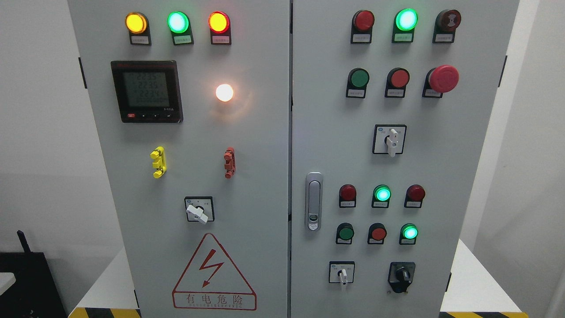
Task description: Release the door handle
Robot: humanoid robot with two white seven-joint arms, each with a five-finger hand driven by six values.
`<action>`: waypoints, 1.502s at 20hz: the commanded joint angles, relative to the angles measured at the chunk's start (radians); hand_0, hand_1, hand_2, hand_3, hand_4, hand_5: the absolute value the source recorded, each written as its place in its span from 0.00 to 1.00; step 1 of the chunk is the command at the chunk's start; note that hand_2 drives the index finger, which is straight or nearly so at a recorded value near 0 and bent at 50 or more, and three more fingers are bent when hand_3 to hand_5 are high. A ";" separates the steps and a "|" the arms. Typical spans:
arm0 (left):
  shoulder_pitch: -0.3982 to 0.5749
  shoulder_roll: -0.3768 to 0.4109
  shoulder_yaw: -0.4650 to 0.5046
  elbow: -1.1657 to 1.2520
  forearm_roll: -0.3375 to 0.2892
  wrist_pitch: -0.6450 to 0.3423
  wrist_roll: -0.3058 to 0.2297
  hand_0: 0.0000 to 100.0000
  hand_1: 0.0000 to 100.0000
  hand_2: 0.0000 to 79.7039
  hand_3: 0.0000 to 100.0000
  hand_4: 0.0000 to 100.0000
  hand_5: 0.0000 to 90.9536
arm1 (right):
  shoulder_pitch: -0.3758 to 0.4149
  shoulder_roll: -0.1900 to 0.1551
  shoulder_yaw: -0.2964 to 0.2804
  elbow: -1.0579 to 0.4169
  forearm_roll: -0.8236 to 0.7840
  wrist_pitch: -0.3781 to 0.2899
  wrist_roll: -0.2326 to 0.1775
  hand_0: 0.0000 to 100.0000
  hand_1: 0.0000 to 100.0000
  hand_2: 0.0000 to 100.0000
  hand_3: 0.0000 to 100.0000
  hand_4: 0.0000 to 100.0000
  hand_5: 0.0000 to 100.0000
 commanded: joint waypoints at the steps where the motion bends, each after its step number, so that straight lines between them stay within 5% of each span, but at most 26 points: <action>1: 0.000 0.000 0.000 -0.031 -0.001 0.000 0.001 0.12 0.39 0.00 0.00 0.00 0.00 | -0.003 -0.016 0.008 -0.007 0.002 0.001 0.000 0.28 0.00 0.00 0.00 0.00 0.00; 28: 0.000 0.000 0.001 -0.031 -0.001 0.000 0.001 0.12 0.39 0.00 0.00 0.00 0.00 | -0.004 -0.008 0.009 0.005 0.051 0.004 -0.020 0.30 0.01 0.00 0.00 0.00 0.00; 30: 0.000 0.000 0.000 -0.031 -0.001 0.000 0.001 0.12 0.39 0.00 0.00 0.00 0.00 | -0.004 -0.004 0.014 0.005 0.072 0.004 -0.020 0.30 0.01 0.00 0.01 0.09 0.00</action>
